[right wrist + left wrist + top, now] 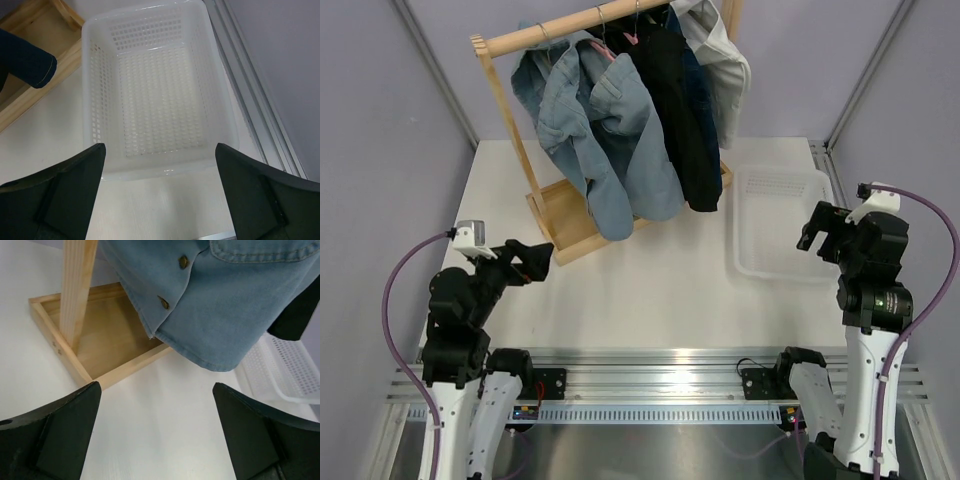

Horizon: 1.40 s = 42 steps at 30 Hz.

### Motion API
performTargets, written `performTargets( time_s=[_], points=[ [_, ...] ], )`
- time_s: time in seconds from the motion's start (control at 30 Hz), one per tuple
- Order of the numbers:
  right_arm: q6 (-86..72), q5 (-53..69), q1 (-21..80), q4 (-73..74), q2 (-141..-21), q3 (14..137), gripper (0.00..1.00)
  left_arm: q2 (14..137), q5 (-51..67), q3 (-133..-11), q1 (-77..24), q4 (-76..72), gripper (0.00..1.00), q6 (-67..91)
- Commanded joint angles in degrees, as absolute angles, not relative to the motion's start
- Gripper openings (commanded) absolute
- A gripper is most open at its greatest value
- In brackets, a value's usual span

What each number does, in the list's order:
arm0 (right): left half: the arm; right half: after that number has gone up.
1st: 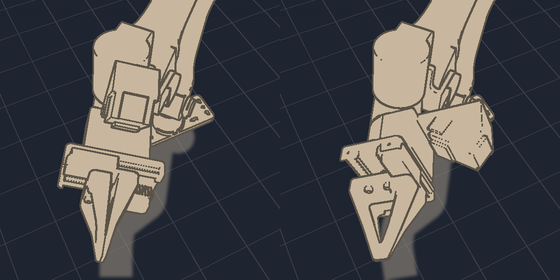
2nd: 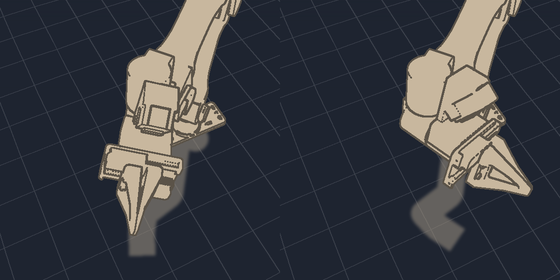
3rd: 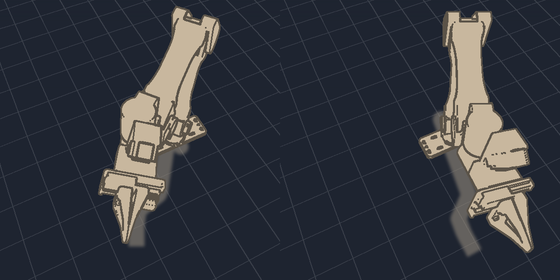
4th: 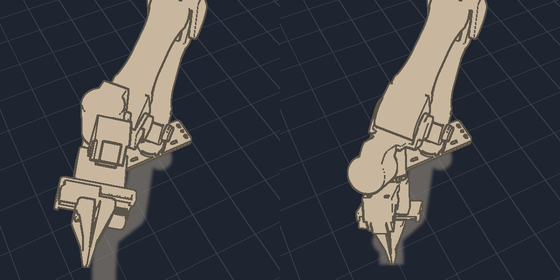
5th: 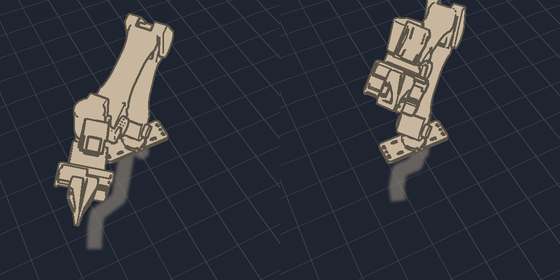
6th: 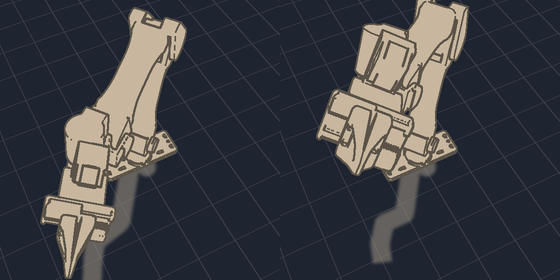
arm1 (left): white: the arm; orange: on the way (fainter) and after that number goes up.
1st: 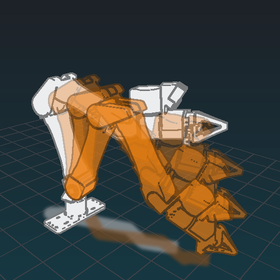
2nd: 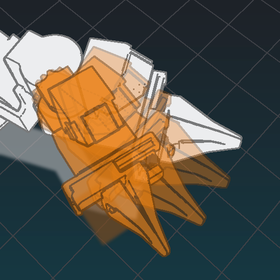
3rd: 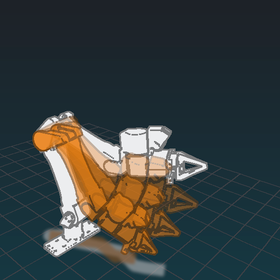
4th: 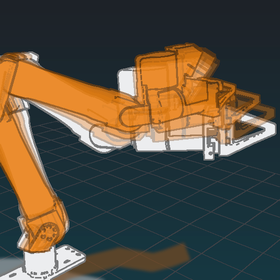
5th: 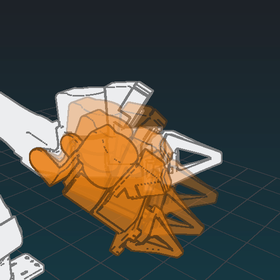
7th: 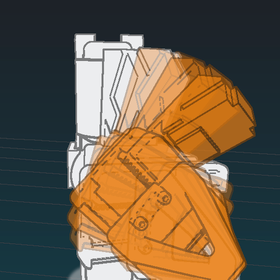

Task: Remove the skirt from the hanger
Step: Pick up the hanger from the clothesline.

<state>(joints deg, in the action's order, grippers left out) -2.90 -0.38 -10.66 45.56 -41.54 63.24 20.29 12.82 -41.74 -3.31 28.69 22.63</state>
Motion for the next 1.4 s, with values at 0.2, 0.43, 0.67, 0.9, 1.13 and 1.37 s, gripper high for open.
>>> performTargets(
  time_s=[0.2, 0.43, 0.67, 0.9, 1.13, 1.37],
  points=[
    [9.1, 15.7, -10.5, 42.1, -34.6, 60.5, 1.00, 28.6, 27.2, -47.1, -3.4, 10.6, 0.99, 43.6],
    [20.6, 41.5, -10.5, 43.3, -29.8, 52.8, 0.99, 34.4, 22.0, -52.8, -7.1, 8.4, 0.99, 47.7],
    [21.9, 53.7, -10.5, 42.9, -35.2, 50.0, 0.99, 49.5, 2.5, -68.8, -24.9, 12.5, 0.99, 40.7],
    [24.2, 58.4, -10.5, 39.8, -34.5, 46.7, 0.99, 59.0, -11.9, -81.9, -25.3, 9.7, 0.99, 38.7],
    [23.7, 57.1, -10.5, 39.6, -32.9, 46.4, 0.99, 74.1, -15.9, -104.2, -22.9, 19.8, 0.95, 35.3],
    [23.2, 55.5, -10.5, 39.0, -31.6, 46.1, 0.99, 79.9, -9.2, -109.4, -15.9, 22.1, 0.82, 41.6]
  ],
)
